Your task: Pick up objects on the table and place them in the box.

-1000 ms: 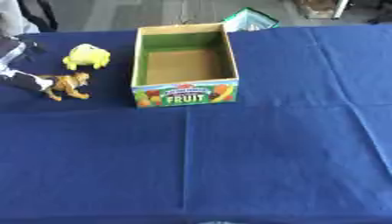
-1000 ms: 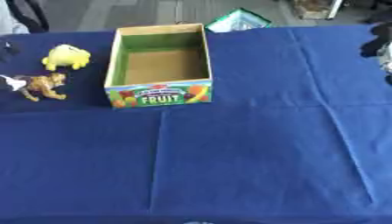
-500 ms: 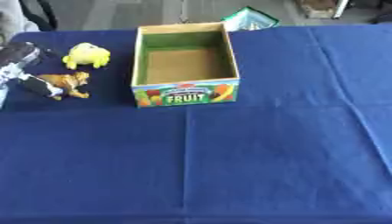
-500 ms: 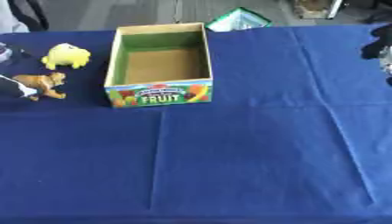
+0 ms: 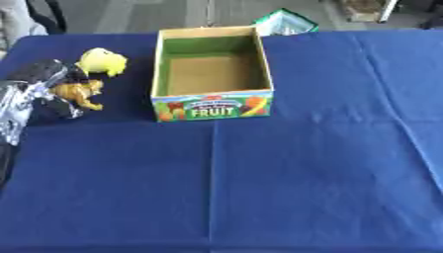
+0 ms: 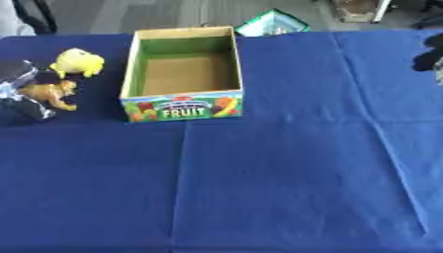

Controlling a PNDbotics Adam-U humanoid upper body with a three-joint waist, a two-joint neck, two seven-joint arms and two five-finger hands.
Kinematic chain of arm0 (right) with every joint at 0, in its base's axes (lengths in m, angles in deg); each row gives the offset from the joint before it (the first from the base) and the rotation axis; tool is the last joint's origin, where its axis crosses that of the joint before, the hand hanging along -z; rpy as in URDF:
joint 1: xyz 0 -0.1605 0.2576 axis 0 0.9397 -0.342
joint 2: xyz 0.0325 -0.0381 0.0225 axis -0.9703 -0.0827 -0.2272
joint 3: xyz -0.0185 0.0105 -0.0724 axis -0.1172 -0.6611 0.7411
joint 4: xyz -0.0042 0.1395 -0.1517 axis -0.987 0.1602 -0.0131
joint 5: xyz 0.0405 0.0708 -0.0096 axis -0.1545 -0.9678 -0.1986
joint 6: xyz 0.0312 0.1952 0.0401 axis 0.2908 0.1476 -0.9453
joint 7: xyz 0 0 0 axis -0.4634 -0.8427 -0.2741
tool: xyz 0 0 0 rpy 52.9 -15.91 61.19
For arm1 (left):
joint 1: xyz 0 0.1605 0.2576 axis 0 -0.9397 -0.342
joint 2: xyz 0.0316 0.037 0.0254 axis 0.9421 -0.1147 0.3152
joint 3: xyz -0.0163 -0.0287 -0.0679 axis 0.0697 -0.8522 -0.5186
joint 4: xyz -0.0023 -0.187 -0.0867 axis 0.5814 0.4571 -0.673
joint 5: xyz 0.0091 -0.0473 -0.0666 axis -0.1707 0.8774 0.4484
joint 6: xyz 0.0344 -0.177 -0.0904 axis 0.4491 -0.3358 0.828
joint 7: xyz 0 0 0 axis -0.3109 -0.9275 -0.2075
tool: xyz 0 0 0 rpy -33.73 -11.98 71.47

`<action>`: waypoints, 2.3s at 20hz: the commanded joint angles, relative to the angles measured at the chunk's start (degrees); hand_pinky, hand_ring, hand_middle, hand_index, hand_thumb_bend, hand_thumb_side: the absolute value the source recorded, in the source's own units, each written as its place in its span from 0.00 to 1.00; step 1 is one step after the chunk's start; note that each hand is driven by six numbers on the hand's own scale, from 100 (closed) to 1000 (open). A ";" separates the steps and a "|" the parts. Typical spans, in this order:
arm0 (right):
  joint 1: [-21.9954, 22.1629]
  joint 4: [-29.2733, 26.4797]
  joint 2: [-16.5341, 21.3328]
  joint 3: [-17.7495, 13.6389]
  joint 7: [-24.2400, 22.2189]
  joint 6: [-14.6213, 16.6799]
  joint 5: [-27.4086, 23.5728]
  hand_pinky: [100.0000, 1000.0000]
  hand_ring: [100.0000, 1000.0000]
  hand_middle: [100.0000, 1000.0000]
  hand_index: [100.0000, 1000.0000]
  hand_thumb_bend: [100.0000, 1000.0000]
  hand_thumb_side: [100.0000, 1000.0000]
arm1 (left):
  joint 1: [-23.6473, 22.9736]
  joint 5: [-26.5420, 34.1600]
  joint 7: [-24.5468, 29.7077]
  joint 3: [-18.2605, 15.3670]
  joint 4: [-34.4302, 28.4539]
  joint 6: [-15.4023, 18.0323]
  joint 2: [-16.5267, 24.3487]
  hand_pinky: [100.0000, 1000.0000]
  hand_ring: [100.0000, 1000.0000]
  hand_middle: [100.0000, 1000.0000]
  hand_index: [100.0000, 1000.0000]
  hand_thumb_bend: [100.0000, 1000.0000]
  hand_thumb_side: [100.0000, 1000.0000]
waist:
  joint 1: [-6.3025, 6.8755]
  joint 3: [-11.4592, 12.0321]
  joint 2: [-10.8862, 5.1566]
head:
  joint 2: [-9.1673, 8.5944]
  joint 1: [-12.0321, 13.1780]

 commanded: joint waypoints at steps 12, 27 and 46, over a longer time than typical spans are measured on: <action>-0.53 -0.22 0.58 -0.29 -0.35 0.09 0.22 0.57 0.54 0.57 0.80 0.00 0.23 | 1.54 -4.48 -0.35 0.25 1.80 0.07 0.35 0.62 0.49 0.49 0.68 0.00 0.00 | -0.11 -0.40 -0.51 | -0.31 0.61; -0.35 -0.09 0.61 -0.51 -0.29 0.10 0.31 0.58 0.54 0.57 0.80 0.00 0.24 | 0.73 0.40 0.44 -1.00 -7.91 -0.35 2.82 0.29 0.08 0.15 0.57 0.00 0.10 | -0.01 -0.34 -0.75 | -0.22 0.16; -1.05 -0.05 0.65 0.30 -1.30 -0.09 -0.01 0.58 0.54 0.57 0.80 0.00 0.24 | 10.49 -1.13 0.70 2.92 -14.71 4.18 -2.16 0.32 0.07 0.15 0.57 0.00 0.09 | 0.15 -2.23 -1.30 | -0.46 1.87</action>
